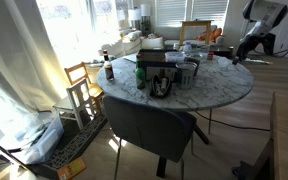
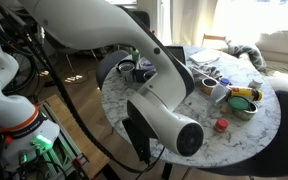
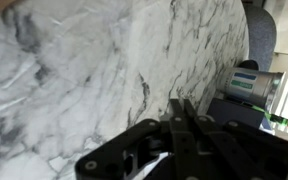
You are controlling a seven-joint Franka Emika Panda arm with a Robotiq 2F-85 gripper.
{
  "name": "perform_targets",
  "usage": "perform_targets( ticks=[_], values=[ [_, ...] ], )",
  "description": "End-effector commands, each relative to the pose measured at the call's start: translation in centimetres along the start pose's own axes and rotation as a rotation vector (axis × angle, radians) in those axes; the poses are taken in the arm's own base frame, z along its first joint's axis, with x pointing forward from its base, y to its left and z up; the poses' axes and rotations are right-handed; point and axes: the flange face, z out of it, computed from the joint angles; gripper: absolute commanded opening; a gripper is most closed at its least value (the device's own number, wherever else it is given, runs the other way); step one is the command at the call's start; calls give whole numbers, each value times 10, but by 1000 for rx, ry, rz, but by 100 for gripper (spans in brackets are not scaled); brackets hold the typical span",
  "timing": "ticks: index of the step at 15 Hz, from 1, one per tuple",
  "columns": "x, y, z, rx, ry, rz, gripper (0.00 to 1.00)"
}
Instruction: Use the small plastic cup to put some of the contents of the plastic cup into the silver cup
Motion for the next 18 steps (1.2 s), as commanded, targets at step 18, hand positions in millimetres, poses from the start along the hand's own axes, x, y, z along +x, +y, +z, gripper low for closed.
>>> perform_targets(
  ticks=[18],
  values=[
    [65, -148, -36, -419, -342, -231, 1]
  ],
)
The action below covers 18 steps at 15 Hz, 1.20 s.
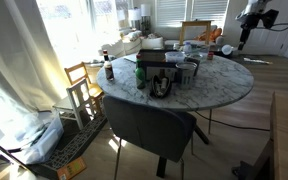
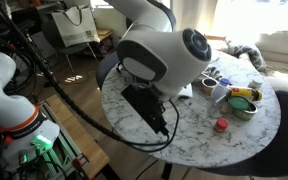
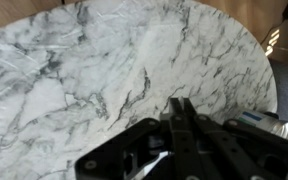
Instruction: Use the small plastic cup to put some of the contents of the plastic cup into the silver cup
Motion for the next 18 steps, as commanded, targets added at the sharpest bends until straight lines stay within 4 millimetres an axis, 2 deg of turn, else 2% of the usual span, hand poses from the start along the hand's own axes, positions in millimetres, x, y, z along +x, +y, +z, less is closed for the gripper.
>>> perform_targets(
  ticks=[1, 3, 5, 8, 12, 13, 14, 18],
  values=[
    [58, -54, -1, -108, -159, -39, 1],
    [96, -86, 2, -197, -221, -46, 1],
    [127, -117, 3, -283, -287, -62, 1],
    [157, -148, 14, -413, -389, -83, 1],
    [174, -164, 31, -594, -483, -111, 1],
    [168, -164, 23, -524, -434, -116, 1],
    [170, -166, 27, -532, -443, -121, 4],
    [170, -165, 24, -532, -438, -118, 4]
  ],
)
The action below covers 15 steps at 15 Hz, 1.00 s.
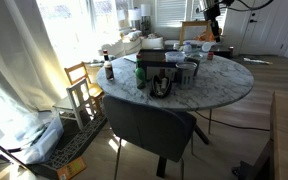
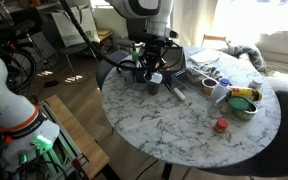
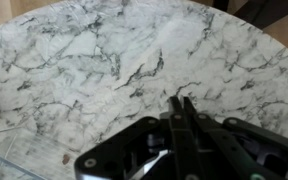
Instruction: Use the small plastic cup to put some of the contents of the plastic cup into the silver cup
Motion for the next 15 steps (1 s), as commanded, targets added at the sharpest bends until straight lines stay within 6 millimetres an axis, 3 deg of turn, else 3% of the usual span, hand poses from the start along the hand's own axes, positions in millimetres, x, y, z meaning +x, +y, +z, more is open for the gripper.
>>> perform_targets(
  ticks=[1, 9, 15],
  values=[
    [0, 0, -1, 0, 0, 0, 4],
    [44, -40, -2, -77, -48, -42, 1],
    [63, -57, 10, -157, -105, 34, 1]
  ],
)
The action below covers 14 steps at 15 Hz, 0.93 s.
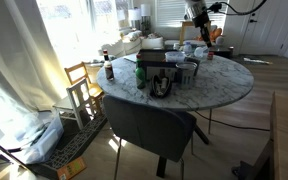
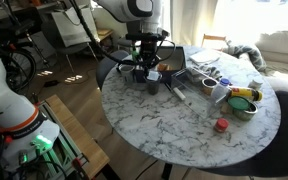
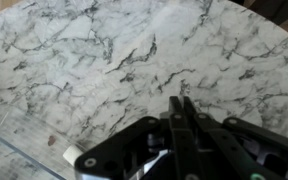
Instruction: Use the small plastic cup to put some of the contents of the plastic cup into the silver cup
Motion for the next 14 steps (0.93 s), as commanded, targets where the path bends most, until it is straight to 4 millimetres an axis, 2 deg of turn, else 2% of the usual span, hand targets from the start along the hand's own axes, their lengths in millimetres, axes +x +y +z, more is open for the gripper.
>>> perform_targets(
  ticks=[1, 9, 14],
  values=[
    [12, -3, 4, -63, -50, 66, 1],
    [37, -24, 0, -192, -87, 134, 1],
    [53, -41, 7, -255, -174, 128, 1]
  ],
)
